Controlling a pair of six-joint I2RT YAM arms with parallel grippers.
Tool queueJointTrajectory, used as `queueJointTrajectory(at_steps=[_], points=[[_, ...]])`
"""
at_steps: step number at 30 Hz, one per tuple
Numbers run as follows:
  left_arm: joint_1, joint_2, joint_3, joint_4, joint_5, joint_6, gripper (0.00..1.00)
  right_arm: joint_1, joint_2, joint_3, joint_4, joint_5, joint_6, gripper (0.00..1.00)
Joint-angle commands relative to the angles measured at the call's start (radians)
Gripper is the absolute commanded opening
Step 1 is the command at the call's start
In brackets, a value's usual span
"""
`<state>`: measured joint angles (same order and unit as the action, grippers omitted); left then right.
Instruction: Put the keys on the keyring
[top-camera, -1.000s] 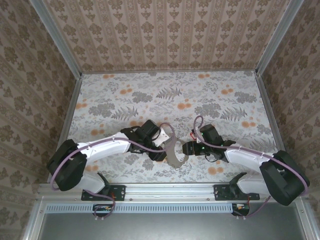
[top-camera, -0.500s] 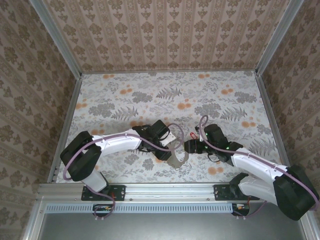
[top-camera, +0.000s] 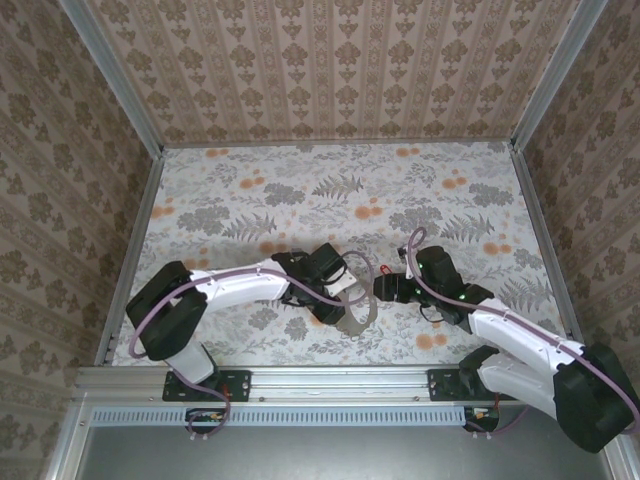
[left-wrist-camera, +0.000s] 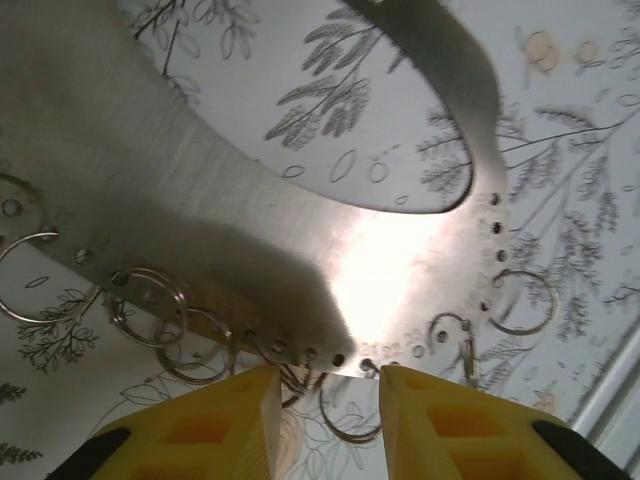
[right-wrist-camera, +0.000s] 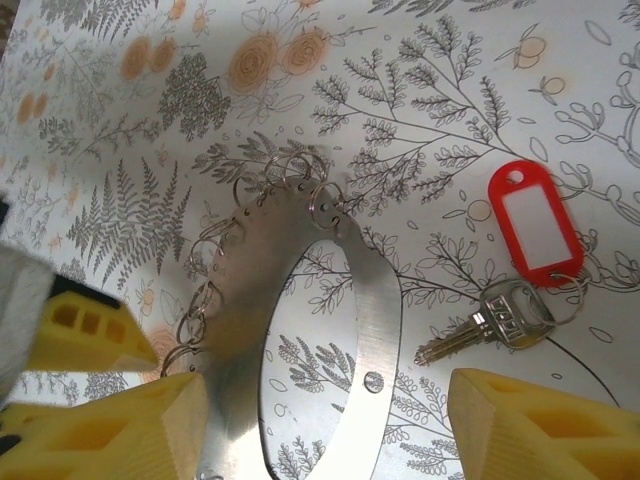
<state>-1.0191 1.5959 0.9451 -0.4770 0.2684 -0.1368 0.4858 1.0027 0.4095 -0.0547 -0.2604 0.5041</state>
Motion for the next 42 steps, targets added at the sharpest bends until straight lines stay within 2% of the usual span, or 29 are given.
queueJointTrajectory(at_steps=[1,6,14,42], points=[[-0.027,-0.095,-0.033,0.018,0.075,-0.029,0.32,-0.009,-0.011,-0.018,-0.016,0.021,0.009,0.67],[-0.054,-0.102,-0.052,0.066,0.158,-0.053,0.32,-0.011,0.001,-0.026,0.004,0.016,0.016,0.69],[-0.056,-0.02,-0.045,0.103,0.21,-0.093,0.28,-0.032,-0.058,-0.047,-0.005,0.028,0.029,0.71],[-0.081,0.081,-0.027,0.065,0.193,-0.115,0.28,-0.079,-0.095,-0.073,0.014,0.0,0.042,0.71]])
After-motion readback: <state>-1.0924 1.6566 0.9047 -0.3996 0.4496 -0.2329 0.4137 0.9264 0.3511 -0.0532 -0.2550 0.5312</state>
